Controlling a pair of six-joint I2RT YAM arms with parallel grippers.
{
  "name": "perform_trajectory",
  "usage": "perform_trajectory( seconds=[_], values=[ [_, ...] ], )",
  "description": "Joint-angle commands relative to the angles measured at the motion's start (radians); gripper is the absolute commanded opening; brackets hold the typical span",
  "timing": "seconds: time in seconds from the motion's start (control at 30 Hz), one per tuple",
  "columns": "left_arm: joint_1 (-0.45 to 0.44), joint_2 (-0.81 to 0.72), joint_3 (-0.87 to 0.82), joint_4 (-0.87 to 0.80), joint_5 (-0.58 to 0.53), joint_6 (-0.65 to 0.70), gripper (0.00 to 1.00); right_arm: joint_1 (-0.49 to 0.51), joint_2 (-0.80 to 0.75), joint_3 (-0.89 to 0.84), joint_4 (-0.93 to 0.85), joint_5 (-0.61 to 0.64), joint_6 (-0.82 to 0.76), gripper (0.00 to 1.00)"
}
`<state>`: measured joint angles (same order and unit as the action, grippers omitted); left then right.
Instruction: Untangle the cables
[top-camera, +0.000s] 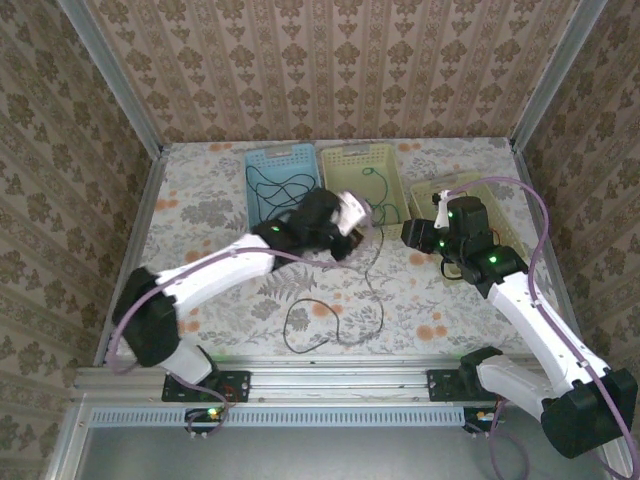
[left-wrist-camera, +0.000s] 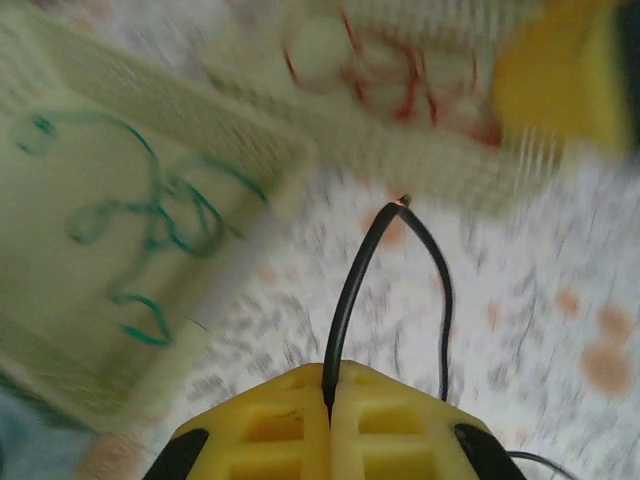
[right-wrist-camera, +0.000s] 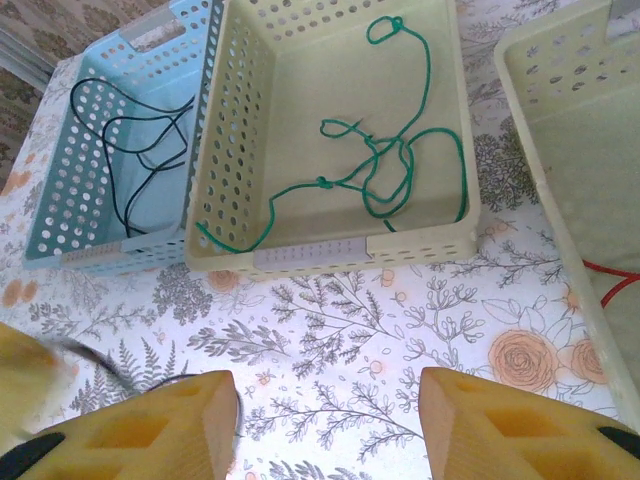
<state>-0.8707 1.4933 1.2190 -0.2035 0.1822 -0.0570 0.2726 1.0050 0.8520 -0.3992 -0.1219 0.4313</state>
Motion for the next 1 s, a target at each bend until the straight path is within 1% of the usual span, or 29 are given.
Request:
perform_trajectory(
  seconds=[0.0,0.07,0.13,0.27,0.33,0.43,0.53,0.63,0.73,0.83,0.97],
  values=[
    [0.114,-0.095,0.026,0.042,0.092,-0.164,0.00,-0.005,0.016,0.009,0.025,-0.034,0.023,0.52],
    [0.190,-0.136,0.079,0.029,0.127,-0.223,0.00,-0.006,0.021,0.007,0.031,-0.041,0.024,0.52],
    [0.257,-0.167,0.150,0.007,0.143,-0.249,0.00,-0.006,0.026,0.009,0.036,-0.044,0.026,0.52],
    [0.368,-0.173,0.318,-0.029,0.157,-0.310,0.00,-0.006,0.027,0.004,0.046,-0.046,0.032,0.52],
    [0.439,-0.168,0.384,0.012,0.185,-0.376,0.00,-0.004,0.030,0.001,0.051,-0.046,0.032,0.52],
    [0.534,-0.153,0.440,0.130,0.241,-0.504,0.00,-0.005,0.037,0.001,0.054,-0.046,0.032,0.52],
    [0.604,-0.111,0.516,0.197,0.279,-0.583,0.00,-0.005,0.039,-0.002,0.059,-0.049,0.034,0.52],
    [0.634,-0.037,0.639,0.124,0.274,-0.561,0.00,-0.005,0.043,-0.003,0.065,-0.051,0.037,0.52],
    [0.636,0.033,0.693,0.058,0.260,-0.517,0.00,-0.005,0.044,-0.002,0.066,-0.055,0.034,0.52],
    [0.636,0.090,0.659,0.052,0.255,-0.513,0.00,-0.006,0.043,-0.002,0.063,-0.053,0.026,0.52],
    [0.635,0.138,0.528,0.122,0.250,-0.533,0.00,-0.006,0.043,0.002,0.054,-0.053,0.015,0.52]
  ],
)
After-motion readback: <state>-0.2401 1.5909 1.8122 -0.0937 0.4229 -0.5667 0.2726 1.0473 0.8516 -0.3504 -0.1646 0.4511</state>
